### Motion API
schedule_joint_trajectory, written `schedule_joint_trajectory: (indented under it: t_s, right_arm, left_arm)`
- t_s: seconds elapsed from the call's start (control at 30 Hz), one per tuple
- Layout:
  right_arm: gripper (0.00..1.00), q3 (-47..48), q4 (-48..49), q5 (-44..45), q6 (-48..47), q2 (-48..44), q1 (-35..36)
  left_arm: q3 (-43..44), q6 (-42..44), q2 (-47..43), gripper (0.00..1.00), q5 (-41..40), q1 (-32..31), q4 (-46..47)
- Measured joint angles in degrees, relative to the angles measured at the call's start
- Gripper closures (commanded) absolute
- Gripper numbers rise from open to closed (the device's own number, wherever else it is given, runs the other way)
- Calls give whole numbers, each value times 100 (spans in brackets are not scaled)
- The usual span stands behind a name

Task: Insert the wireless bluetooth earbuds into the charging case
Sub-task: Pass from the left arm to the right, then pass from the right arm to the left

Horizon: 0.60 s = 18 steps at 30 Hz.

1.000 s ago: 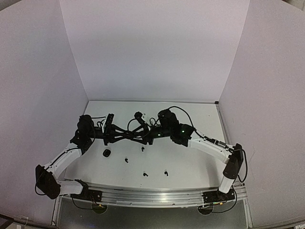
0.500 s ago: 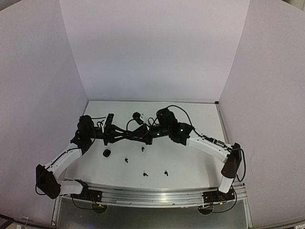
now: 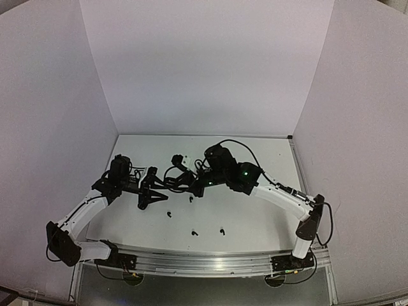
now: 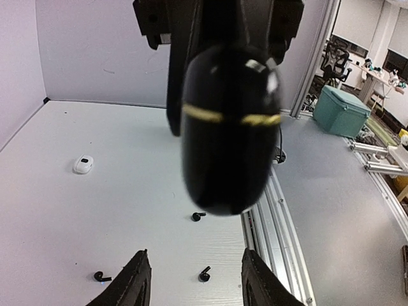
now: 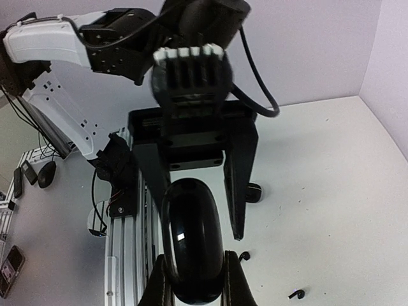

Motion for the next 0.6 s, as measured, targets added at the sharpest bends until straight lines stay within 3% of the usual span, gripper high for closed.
schedule_joint_trajectory:
  t_s: [0.5,0.6]
  right_arm:
    - [100,640,-952,525,-632,436,250]
    - [100,667,-1023,597,-704,461,290]
  left_arm:
    - [4,245,-102,74,248,-4,257]
    - [-8,263,-102,82,299,-4,259]
